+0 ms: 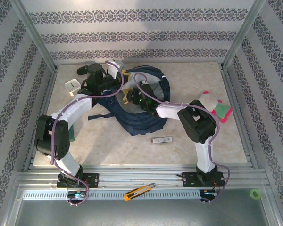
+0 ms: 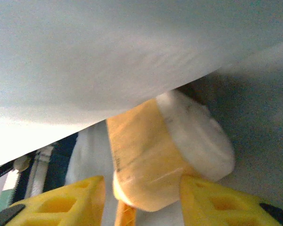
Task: Pack books, pencil case, and school supplies into a backpack
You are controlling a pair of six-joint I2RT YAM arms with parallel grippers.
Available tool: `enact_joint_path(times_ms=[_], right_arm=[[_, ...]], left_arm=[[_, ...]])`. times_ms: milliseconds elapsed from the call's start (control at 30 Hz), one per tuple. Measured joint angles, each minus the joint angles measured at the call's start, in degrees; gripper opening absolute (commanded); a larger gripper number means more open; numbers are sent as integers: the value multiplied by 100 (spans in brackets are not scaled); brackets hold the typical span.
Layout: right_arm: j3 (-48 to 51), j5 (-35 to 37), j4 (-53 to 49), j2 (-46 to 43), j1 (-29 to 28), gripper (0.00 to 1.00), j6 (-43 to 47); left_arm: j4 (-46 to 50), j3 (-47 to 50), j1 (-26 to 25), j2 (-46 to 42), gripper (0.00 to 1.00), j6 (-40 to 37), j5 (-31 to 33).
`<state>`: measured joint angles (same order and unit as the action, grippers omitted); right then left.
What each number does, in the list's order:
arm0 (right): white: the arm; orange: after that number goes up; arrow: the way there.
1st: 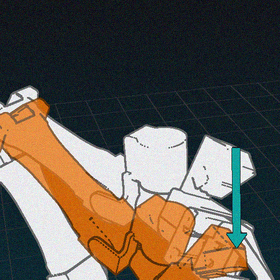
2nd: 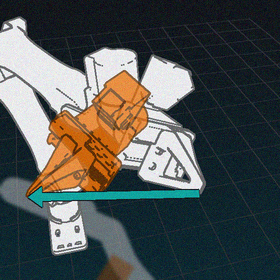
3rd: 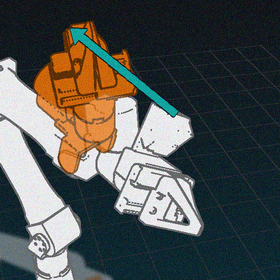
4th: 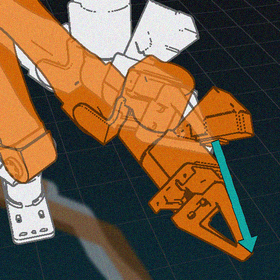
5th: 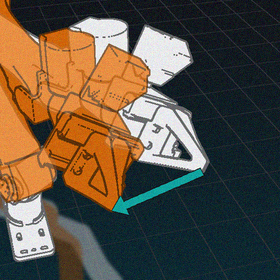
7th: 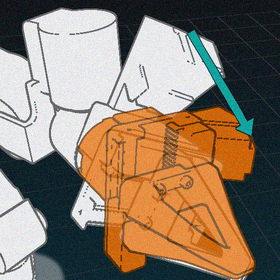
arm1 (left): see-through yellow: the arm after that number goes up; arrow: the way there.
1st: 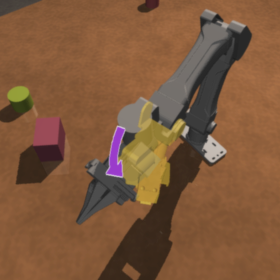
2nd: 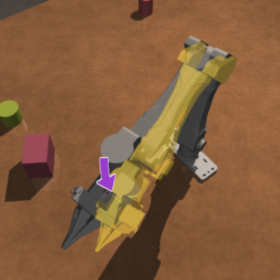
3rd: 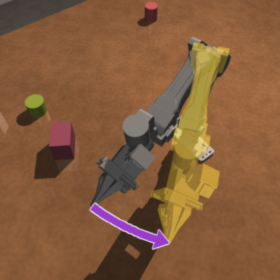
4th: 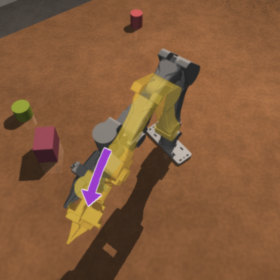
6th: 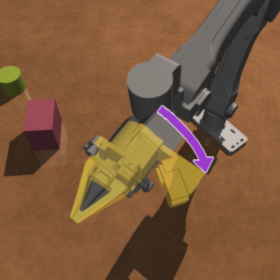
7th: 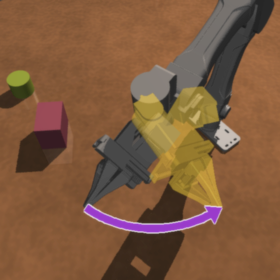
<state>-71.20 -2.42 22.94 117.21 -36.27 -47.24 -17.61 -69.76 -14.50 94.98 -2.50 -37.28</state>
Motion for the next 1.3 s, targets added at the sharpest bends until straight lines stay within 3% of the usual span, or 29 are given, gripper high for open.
enact_joint_path(times_ms=[167,333,533,700,967,1300], right_arm=[[350,-72,44,-326,-52,60,72],[1200,-153,-431,-1628,-105,62,103],[1779,-103,-2173,-3622,-404,65,-264],[2245,-175,-3803,-4599,-695,65,-907],[2907,-380,-5698,-5482,-715,73,-2070],[3329,-564,-5932,-5123,-765,79,-2570]], left_arm=[[-63,186,0,-116,0,0,48],[-103,240,0,-151,0,-2,136],[-103,291,0,-173,0,-2,190],[-105,358,-7,-205,0,-22,219],[-111,363,-17,-205,0,-24,302],[-254,461,-92,-205,0,-20,328]])
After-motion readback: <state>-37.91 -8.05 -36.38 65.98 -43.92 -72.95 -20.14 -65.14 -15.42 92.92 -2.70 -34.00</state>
